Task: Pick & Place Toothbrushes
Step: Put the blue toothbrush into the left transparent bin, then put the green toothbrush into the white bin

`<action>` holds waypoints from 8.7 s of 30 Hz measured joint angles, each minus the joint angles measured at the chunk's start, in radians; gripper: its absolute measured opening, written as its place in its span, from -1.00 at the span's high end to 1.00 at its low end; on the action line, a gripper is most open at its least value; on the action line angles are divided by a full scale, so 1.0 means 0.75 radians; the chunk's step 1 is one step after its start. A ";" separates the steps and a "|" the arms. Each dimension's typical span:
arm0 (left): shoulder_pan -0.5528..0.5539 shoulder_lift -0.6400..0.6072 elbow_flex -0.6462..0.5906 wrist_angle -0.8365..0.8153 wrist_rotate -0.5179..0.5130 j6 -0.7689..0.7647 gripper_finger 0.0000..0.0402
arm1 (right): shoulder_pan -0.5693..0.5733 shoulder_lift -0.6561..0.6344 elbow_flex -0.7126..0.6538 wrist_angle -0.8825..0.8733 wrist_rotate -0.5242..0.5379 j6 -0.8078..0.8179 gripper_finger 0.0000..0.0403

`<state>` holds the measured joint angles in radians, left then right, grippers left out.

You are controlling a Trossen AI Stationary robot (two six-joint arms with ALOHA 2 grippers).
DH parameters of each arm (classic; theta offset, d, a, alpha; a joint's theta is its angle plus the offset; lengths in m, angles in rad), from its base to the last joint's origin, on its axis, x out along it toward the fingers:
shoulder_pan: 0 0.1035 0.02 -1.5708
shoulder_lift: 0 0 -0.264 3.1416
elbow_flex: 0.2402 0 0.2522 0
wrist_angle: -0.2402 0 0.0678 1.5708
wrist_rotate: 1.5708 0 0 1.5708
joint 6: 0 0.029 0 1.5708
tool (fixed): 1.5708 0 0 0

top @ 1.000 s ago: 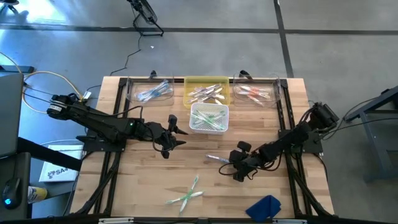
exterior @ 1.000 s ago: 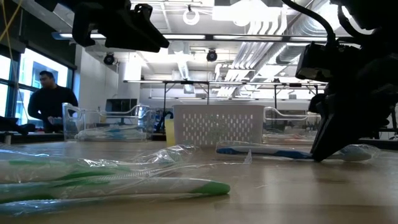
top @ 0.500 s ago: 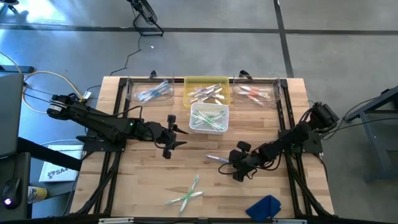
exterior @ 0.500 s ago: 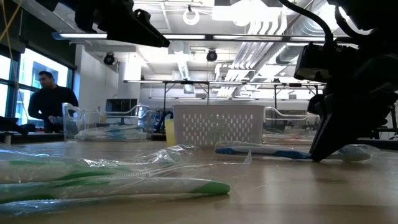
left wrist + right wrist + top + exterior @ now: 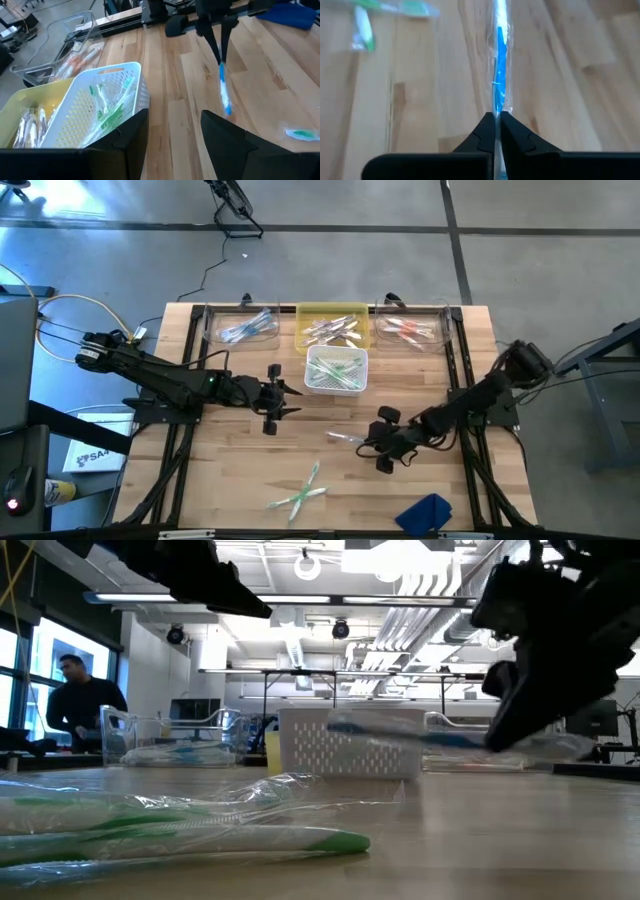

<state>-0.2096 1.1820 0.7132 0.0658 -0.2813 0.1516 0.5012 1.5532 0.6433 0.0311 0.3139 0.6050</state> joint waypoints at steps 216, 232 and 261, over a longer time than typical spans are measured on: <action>1.363 0.603 0.758 -1.290 -0.017 0.457 0.83 | 0.296 -0.622 0.003 -0.161 0.487 -0.101 0.14; 1.362 0.603 0.757 -1.264 -0.022 0.490 0.19 | 0.207 -0.622 0.003 -0.161 0.384 -0.099 0.14; 1.217 0.492 0.757 -1.007 0.213 0.575 0.12 | 0.175 -0.622 0.003 -0.161 0.381 -0.102 0.14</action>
<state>0.7032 1.5510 1.2812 -0.6898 -0.1215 0.5827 0.6323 1.0866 0.6456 -0.0898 0.5995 0.5285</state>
